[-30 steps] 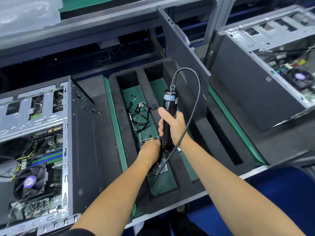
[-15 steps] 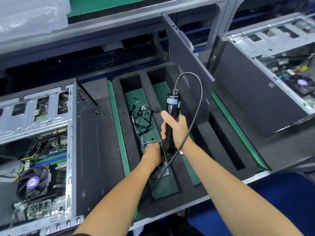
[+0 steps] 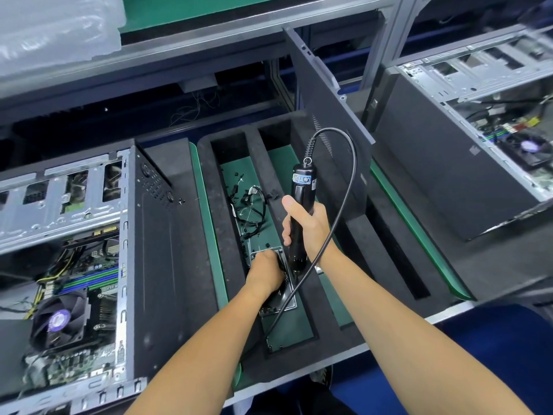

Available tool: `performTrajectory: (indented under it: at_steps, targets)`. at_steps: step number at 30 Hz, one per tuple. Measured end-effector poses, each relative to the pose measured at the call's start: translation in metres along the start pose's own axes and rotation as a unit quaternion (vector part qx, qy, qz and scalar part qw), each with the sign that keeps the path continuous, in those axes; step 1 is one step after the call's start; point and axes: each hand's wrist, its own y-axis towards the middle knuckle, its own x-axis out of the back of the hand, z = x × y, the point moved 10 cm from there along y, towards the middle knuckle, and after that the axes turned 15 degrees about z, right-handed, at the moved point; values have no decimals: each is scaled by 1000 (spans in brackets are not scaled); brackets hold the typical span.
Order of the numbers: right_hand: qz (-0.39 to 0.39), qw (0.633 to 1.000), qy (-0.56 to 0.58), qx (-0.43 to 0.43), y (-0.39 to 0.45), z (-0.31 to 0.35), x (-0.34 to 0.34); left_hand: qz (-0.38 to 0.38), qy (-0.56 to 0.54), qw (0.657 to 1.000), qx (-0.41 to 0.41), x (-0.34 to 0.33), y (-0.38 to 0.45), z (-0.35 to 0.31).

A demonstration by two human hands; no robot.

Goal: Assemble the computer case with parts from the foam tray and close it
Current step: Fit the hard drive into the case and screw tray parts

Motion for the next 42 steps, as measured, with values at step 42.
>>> performTrajectory:
  at_steps: [42]
  targets:
    - [-6, 1000, 9, -4, 4, 1, -4, 27, 536, 841, -76, -35, -13, -21]
